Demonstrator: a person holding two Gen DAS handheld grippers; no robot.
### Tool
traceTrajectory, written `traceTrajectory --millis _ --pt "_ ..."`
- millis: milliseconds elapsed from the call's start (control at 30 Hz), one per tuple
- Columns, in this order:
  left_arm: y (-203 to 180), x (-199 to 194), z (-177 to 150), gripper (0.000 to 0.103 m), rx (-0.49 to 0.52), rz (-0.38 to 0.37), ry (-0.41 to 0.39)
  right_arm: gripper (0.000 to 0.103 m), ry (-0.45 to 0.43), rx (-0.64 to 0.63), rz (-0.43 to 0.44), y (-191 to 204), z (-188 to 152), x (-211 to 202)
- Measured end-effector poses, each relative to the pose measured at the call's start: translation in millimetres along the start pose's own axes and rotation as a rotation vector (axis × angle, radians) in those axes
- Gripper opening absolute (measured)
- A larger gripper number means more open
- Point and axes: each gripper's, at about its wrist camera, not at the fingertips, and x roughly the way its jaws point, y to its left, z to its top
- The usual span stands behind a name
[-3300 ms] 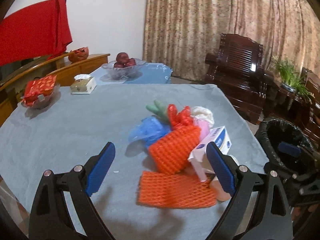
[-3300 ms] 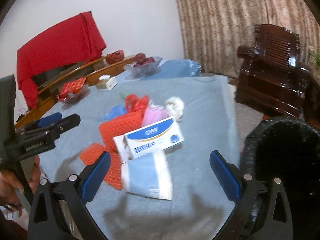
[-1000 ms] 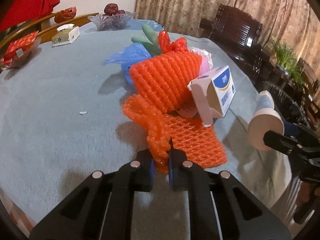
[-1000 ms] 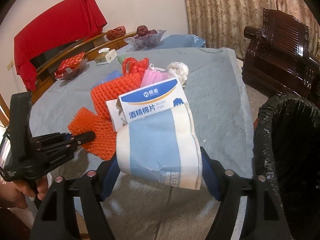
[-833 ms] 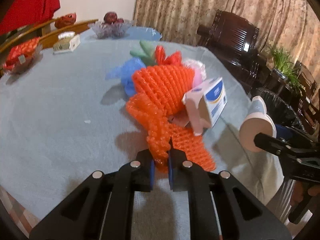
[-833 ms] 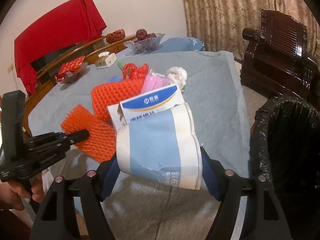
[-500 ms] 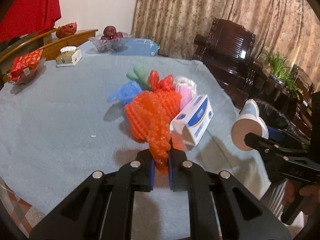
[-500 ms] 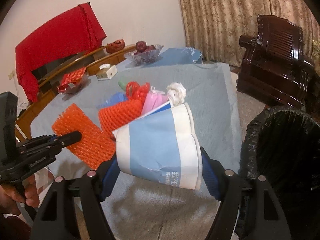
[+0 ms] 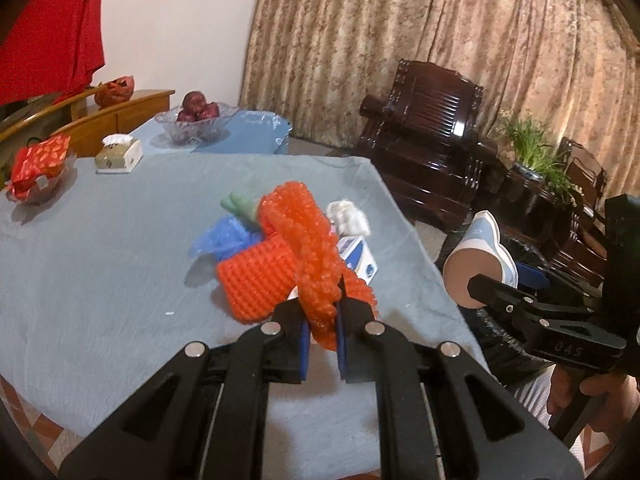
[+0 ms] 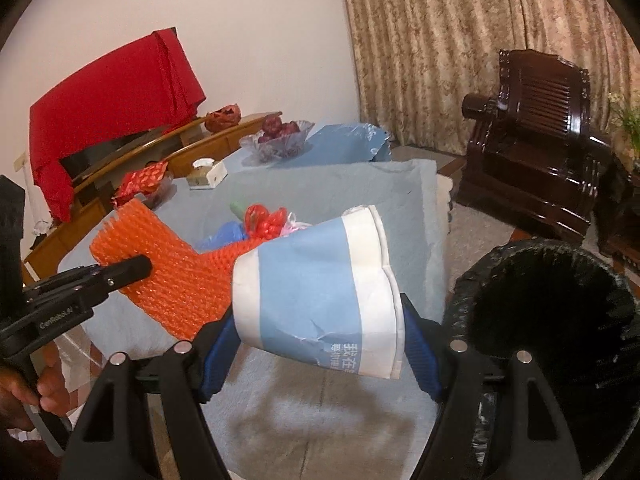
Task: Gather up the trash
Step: 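Carry cup and orange net over the bin and open both tools to release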
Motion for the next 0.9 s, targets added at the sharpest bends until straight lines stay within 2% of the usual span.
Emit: traceTrajectory --millis 500,900 --pt "-56 4 25 0.009 0.084 -0.114 -0.052 0.073 -0.094 0.039 -0.090 -36 17 -48" --pt "-119 43 35 0.009 0.159 -0.235 -0.029 0.073 -0.127 0.129 -0.252 -105 10 -83"
